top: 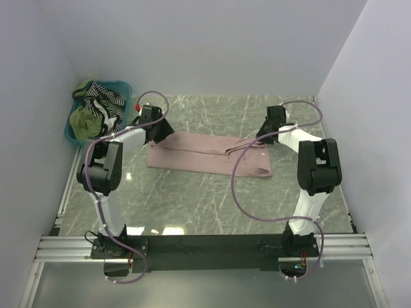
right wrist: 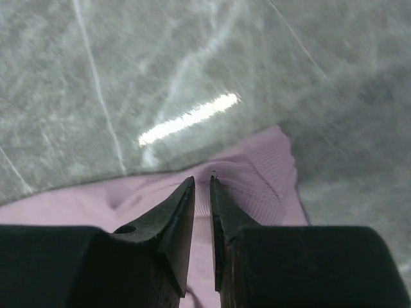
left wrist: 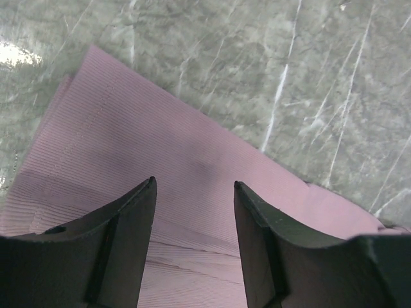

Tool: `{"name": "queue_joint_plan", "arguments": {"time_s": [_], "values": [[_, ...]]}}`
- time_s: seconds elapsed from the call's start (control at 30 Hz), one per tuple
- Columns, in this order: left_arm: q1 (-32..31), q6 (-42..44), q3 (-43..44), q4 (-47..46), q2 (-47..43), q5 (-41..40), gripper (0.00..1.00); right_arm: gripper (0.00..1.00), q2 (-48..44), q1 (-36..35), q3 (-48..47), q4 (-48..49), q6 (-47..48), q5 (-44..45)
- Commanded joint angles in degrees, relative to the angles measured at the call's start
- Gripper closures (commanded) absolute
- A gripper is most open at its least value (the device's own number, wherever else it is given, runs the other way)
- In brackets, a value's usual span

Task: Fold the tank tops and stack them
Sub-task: Fold the tank top

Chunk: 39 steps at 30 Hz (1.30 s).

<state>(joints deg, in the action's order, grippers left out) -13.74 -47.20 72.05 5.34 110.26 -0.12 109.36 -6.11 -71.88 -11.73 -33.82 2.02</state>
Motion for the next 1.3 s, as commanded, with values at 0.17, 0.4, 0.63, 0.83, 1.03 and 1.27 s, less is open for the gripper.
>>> {"name": "queue_joint_plan", "arguments": {"time_s": [0.17,0.4,0.63,0.83,1.03,1.27], "values": [[-0.5,1.5,2.48,0.19,1.01,0.65,0.44,0.8,-6.53,1.71,6.31,5.83,-1.51,-0.35],[-0.41,1.15,2.39,1.95,1.63,0.3,0.44,0.87,-6.09,2.59,7.89,6.1,-2.38,-0.53],[-0.5,-0.61,1.6,3.44,1.27,-3.75,0.43,0.88,-4.16,4.17,7.72,4.62,-2.83,-1.13],[-0.5,-1.23,4.15,5.99,2.16,-4.01,0.41,0.88,-2.75,5.32,5.17,1.89,-2.92,-1.76],[-0.5,1.05,7.48,5.82,0.31,-2.52,0.32,0.72,-5.12,5.85,-0.18,-0.48,-1.86,-1.85],[-1.2,0.54,7.51,8.1,-6.17,-2.6,0.31,0.69,-18.53,5.23,4.44,-0.67,-2.73,-1.85]]}}
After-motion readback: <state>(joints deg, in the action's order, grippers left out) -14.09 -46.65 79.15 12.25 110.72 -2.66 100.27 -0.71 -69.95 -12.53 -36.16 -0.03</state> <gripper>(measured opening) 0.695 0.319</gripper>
